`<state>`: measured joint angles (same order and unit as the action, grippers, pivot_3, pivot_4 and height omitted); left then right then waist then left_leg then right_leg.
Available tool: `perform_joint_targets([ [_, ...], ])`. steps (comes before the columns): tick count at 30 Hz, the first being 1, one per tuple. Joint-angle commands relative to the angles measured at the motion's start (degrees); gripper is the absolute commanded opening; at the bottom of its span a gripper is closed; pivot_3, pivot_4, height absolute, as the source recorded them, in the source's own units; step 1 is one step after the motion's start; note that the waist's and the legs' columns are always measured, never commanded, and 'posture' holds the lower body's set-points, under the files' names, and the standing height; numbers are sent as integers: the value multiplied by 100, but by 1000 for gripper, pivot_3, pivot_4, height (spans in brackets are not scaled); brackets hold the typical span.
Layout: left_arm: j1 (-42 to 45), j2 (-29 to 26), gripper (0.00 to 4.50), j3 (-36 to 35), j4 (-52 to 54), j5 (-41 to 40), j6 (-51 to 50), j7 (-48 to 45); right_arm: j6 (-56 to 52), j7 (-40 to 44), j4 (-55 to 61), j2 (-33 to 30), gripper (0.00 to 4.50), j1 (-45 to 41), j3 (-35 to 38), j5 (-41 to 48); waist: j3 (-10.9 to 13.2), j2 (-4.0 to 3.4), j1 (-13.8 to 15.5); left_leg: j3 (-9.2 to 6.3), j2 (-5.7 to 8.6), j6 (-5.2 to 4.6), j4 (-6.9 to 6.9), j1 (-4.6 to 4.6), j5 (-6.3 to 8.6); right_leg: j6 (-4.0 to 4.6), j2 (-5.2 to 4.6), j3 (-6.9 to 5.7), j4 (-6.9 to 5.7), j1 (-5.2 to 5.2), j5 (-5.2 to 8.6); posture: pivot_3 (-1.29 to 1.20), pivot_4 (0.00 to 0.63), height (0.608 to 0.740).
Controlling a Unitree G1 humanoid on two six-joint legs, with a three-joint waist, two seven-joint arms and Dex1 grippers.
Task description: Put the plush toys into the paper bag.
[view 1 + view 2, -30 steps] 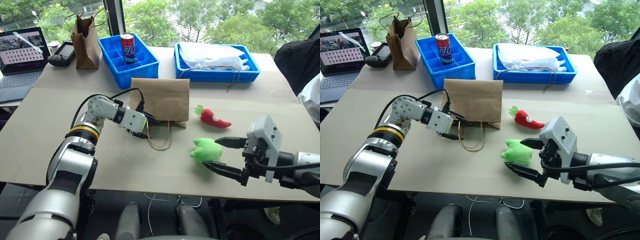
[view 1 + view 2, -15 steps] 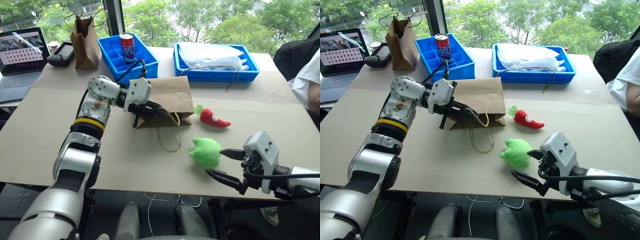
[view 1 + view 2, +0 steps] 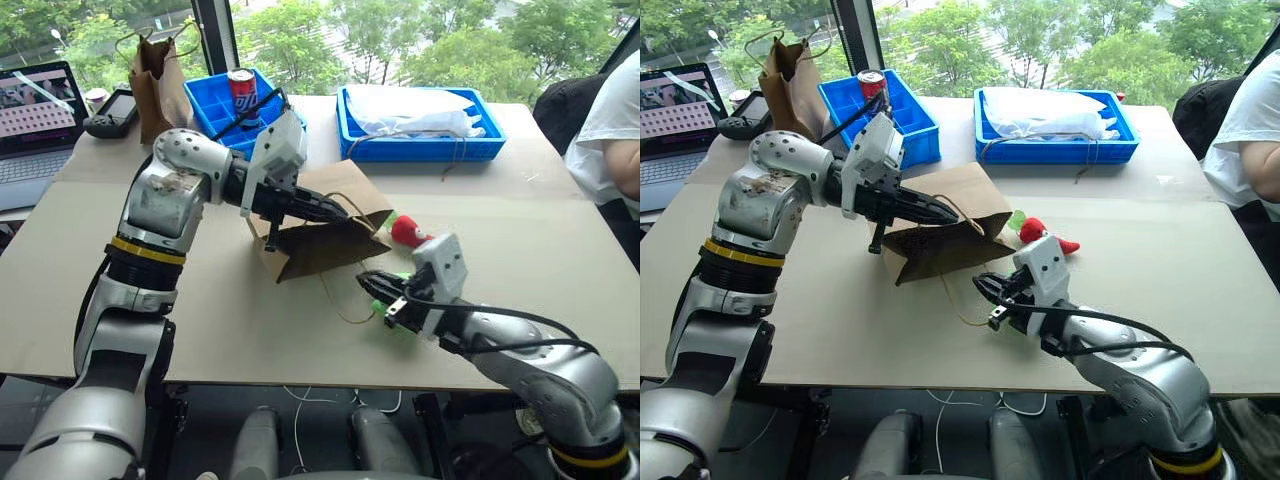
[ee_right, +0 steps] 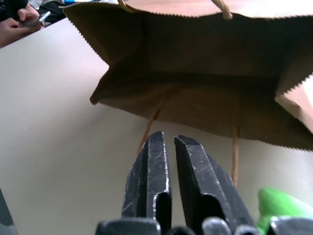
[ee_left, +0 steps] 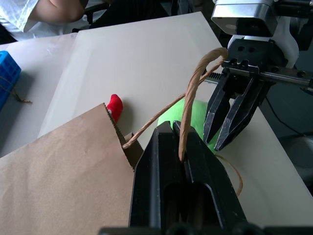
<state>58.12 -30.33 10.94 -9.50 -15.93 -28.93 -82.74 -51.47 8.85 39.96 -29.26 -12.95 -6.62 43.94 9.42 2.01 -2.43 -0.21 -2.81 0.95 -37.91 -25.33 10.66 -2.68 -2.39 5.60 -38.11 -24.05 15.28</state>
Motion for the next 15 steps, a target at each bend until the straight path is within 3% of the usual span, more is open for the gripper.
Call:
perform_joint_targets([
  [1, 126, 45, 0, -104, 295, -212, -470, 322, 892, 230, -998, 484, 56, -302, -488, -893, 0, 1, 9, 0, 0, 0, 0, 0, 0, 3, 0, -2, 2, 1, -2, 0, 150, 715],
  [7, 223, -35, 0, -153, 520, -383, -1078, 623, 2016, 619, -2363, 1105, 56, -619, -823, -1895, 0, 0, 15, 0, 4, 0, 0, -7, 0, 3, -4, -2, 1, -7, -2, 0, 150, 715],
  [12, 348, -62, 0, -278, 509, -564, -1617, 918, 2322, 823, -3181, 1238, 56, -801, -997, -2573, 1, -1, -1, 0, 2, 0, 1, -6, 0, 4, -2, -3, -6, -8, -3, 0, 150, 715],
  [15, 616, 39, 0, -591, 99, -621, -2271, 1590, 2439, 912, -3687, 1324, 56, -834, -1101, -2887, 1, 0, -4, -1, 2, 0, 1, -5, 0, 4, -2, -4, -8, -8, -3, 0, 150, 715],
])
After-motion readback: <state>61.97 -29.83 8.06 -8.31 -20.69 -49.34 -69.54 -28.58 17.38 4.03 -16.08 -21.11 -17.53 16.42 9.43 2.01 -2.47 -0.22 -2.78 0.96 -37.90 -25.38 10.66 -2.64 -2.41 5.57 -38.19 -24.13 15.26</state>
